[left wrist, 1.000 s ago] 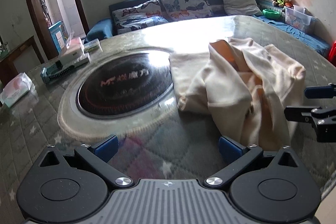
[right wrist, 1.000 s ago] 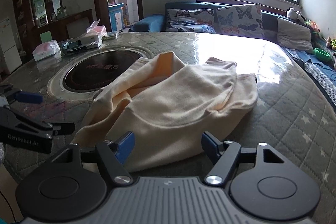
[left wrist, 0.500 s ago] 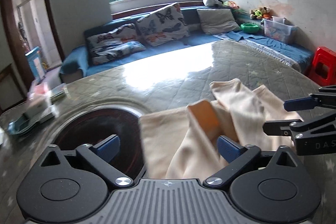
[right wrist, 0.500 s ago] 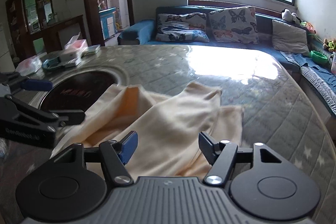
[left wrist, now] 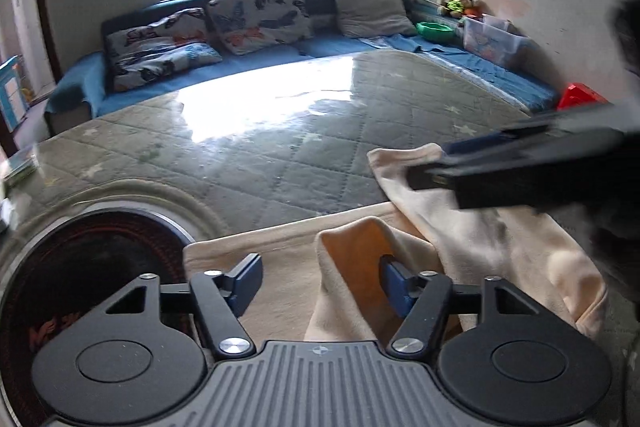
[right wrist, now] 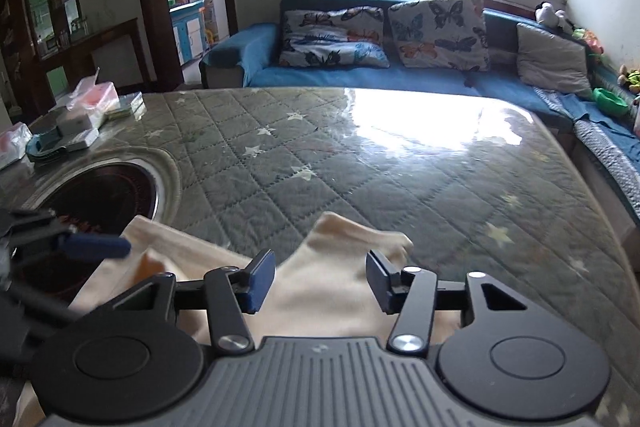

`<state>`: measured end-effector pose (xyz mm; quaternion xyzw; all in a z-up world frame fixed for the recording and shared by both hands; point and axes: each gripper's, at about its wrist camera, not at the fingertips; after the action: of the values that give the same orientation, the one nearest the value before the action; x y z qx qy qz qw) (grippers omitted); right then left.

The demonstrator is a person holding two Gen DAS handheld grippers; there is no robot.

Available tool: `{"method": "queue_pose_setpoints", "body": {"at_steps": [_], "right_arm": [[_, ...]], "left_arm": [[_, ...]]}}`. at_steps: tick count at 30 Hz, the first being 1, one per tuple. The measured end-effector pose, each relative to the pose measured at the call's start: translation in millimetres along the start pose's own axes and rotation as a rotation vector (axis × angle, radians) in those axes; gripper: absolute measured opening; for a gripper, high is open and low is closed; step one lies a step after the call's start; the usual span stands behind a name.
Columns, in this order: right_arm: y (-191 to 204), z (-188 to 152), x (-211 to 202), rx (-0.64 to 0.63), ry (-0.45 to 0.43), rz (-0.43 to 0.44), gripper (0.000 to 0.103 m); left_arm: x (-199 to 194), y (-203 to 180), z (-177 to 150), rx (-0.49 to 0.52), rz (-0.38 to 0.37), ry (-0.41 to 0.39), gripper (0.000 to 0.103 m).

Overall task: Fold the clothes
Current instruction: 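Close the left gripper on the sweatshirt while the right gripper grasps another edge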

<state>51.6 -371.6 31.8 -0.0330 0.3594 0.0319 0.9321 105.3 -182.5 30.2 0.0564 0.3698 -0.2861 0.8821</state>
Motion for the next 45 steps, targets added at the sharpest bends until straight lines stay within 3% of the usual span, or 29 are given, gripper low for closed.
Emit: {"method": "queue_pose_setpoints", "body": {"at_steps": [4,10,12,15,17,26,34,45], "right_arm": [[7,8,30,-0.011,0.036,0.004,0.042],[15,10,49,-0.038,0.050,-0.028,0.037],[19,10,51,-0.051,0.048,-0.045,0.028],[25,8,50,-0.101,0.039,-0.086,0.014],[25,7,48,-0.110,0.034,-0.101,0.005],[2,1,-4,-0.070,-0.064,-0.135,0.004],[-35,-17,-74,-0.015,-0.162,-0.176,0.004],[-96,-73,-165,0.065,-0.226,-0.316,0.004]], "left_arm": [[6,-1,0,0.014,-0.027,0.012,0.054],[10,-2,-2,0.026,-0.059,0.005,0.029],[8,-3,-2,0.025,-0.052,-0.004,0.016],[4,-4,-3,0.021,-0.038,-0.018,0.009],[-2,-2,-2,0.004,-0.024,-0.037,0.007],[-68,25,-11,-0.095,0.107,-0.167,0.006],[-150,60,-44,-0.215,0.228,-0.279,0.006],[-210,86,-116,-0.393,0.288,-0.288,0.006]]}}
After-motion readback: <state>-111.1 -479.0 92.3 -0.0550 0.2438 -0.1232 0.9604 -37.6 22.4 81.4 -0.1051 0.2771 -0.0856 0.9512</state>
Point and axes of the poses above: each gripper's, at about its wrist camera, not at the fingertips, and x roughly the way its jaws point, y to its left, z to its top, and after that the axes turned 7 degrees about -z, right-handed
